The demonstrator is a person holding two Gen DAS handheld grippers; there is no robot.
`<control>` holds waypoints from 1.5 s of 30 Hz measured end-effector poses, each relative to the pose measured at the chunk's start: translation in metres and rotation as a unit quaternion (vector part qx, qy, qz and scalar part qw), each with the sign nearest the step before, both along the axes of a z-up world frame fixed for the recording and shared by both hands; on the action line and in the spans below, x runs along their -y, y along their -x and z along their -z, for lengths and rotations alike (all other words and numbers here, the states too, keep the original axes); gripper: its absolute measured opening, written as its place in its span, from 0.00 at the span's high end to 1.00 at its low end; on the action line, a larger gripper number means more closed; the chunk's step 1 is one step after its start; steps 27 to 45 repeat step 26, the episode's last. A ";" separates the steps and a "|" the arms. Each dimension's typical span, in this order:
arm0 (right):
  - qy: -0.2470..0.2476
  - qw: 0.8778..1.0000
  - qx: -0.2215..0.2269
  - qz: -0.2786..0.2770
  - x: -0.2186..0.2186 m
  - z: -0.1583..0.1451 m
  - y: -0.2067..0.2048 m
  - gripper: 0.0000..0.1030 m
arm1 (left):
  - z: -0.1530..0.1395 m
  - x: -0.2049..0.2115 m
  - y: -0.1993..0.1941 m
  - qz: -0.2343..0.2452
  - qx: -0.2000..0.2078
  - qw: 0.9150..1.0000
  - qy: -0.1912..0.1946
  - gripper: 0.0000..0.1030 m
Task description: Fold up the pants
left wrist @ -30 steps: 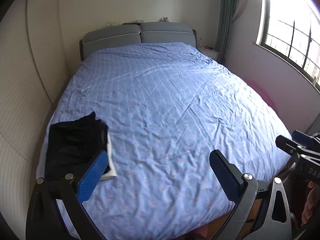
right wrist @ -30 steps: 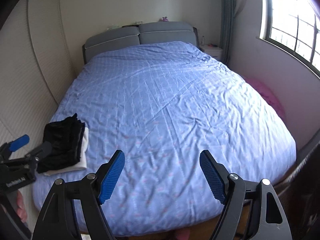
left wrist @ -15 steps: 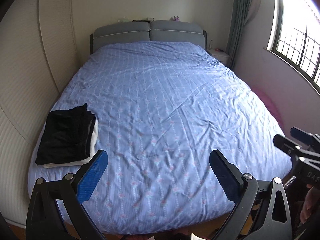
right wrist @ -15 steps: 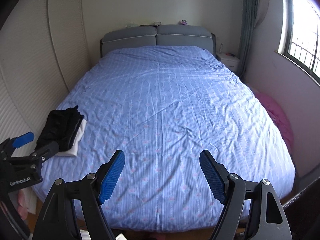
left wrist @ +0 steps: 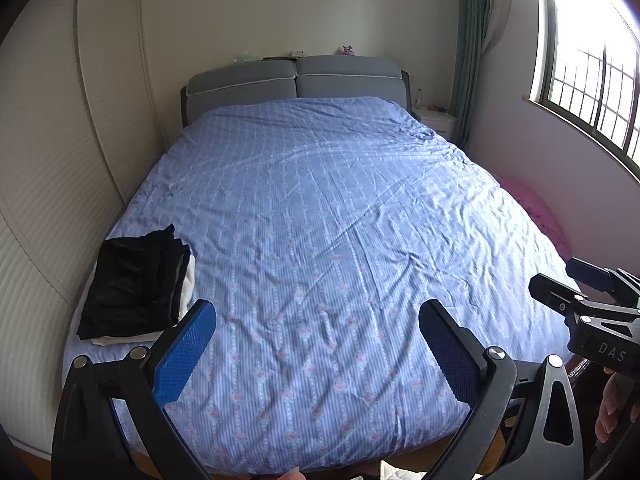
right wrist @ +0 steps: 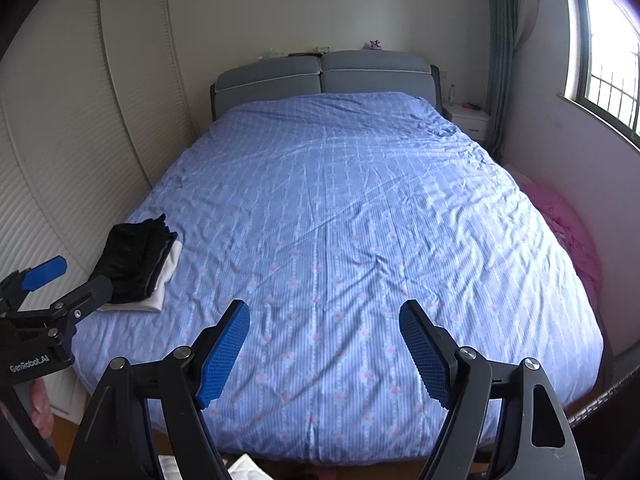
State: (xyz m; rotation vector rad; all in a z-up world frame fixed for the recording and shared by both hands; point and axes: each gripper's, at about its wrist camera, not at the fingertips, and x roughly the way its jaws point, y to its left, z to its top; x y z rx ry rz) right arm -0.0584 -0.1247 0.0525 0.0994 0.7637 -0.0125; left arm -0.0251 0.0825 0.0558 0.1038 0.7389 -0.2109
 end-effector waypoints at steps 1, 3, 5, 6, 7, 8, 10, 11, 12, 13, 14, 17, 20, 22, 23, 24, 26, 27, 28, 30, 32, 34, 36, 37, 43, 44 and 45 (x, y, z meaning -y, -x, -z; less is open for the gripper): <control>0.001 1.000 0.001 -0.001 0.001 0.000 0.000 0.24 | 0.000 0.001 0.000 0.000 0.000 1.000 -0.001 0.00; 0.000 1.000 0.001 -0.002 0.003 0.001 0.000 0.24 | 0.000 0.001 0.000 0.001 -0.001 1.000 0.001 0.00; -0.002 1.000 0.001 -0.001 0.003 0.001 0.000 0.24 | 0.000 0.003 0.001 -0.001 -0.002 1.000 0.002 0.00; -0.002 1.000 0.001 -0.002 0.004 0.000 0.000 0.24 | 0.000 0.003 0.001 -0.003 -0.001 1.000 0.002 0.00; -0.002 1.000 0.000 -0.002 0.003 0.001 0.000 0.24 | 0.000 0.004 0.001 -0.003 -0.001 1.000 0.002 0.00; -0.003 1.000 -0.001 -0.002 0.004 0.001 0.000 0.24 | 0.000 0.004 0.001 -0.003 -0.001 1.000 0.002 0.00; -0.003 1.000 -0.001 -0.002 0.004 0.002 0.000 0.24 | 0.000 0.003 0.000 -0.004 -0.003 1.000 0.004 0.00; -0.003 1.000 -0.002 -0.002 0.004 0.002 0.000 0.24 | -0.001 0.003 -0.001 -0.005 -0.004 1.000 0.005 0.00; -0.002 1.000 -0.002 -0.002 0.003 0.003 0.000 0.24 | -0.001 0.005 -0.001 -0.005 -0.004 1.000 0.005 0.00; -0.003 1.000 -0.002 -0.001 0.003 0.003 0.000 0.24 | -0.001 0.005 -0.001 -0.006 -0.003 1.000 0.005 0.00; -0.003 1.000 -0.002 -0.001 0.002 0.003 0.000 0.24 | -0.002 0.007 -0.001 -0.005 -0.002 1.000 0.004 0.00; -0.006 1.000 -0.004 -0.002 0.003 0.006 0.000 0.24 | -0.003 0.010 -0.002 -0.006 0.000 1.000 0.002 0.00; -0.007 1.000 -0.005 -0.003 0.003 0.009 0.000 0.24 | -0.003 0.010 -0.003 -0.009 0.002 1.000 0.005 0.00; -0.006 1.000 -0.006 -0.002 0.002 0.010 0.000 0.24 | -0.003 0.010 -0.004 -0.010 0.001 1.000 0.007 0.00; -0.006 1.000 -0.006 -0.003 0.001 0.010 0.000 0.24 | -0.003 0.010 -0.004 -0.009 0.001 1.000 0.006 0.00; -0.005 1.000 -0.006 -0.004 0.001 0.011 0.000 0.24 | -0.003 0.011 -0.005 -0.009 0.000 1.000 0.006 0.00; -0.006 1.000 -0.005 -0.001 0.001 0.010 0.000 0.24 | -0.003 0.011 -0.007 -0.010 0.001 1.000 0.005 0.00; -0.006 1.000 -0.005 -0.001 0.001 0.010 0.000 0.24 | -0.003 0.011 -0.007 -0.010 0.001 1.000 0.005 0.00; -0.006 1.000 -0.005 -0.001 0.001 0.010 0.000 0.24 | -0.003 0.011 -0.007 -0.010 0.001 1.000 0.005 0.00; -0.006 1.000 -0.005 -0.001 0.001 0.010 0.000 0.24 | -0.003 0.011 -0.007 -0.010 0.001 1.000 0.005 0.00; -0.006 1.000 -0.005 -0.001 0.001 0.010 0.000 0.24 | -0.003 0.011 -0.007 -0.010 0.001 1.000 0.005 0.00; -0.006 1.000 -0.005 -0.001 0.001 0.010 0.000 0.24 | -0.003 0.011 -0.007 -0.010 0.001 1.000 0.005 0.00; -0.006 1.000 -0.005 -0.001 0.001 0.010 0.000 0.24 | -0.003 0.011 -0.007 -0.010 0.001 1.000 0.005 0.00; -0.006 1.000 -0.005 -0.001 0.001 0.010 0.000 0.24 | -0.003 0.011 -0.007 -0.010 0.001 1.000 0.005 0.00; -0.006 1.000 -0.005 -0.001 0.001 0.010 0.000 0.24 | -0.003 0.011 -0.007 -0.010 0.001 1.000 0.005 0.00; -0.006 1.000 -0.005 -0.001 0.001 0.010 0.000 0.24 | -0.003 0.011 -0.007 -0.010 0.001 1.000 0.005 0.00; -0.006 1.000 -0.005 -0.001 0.001 0.010 0.000 0.24 | -0.003 0.011 -0.007 -0.010 0.001 1.000 0.005 0.00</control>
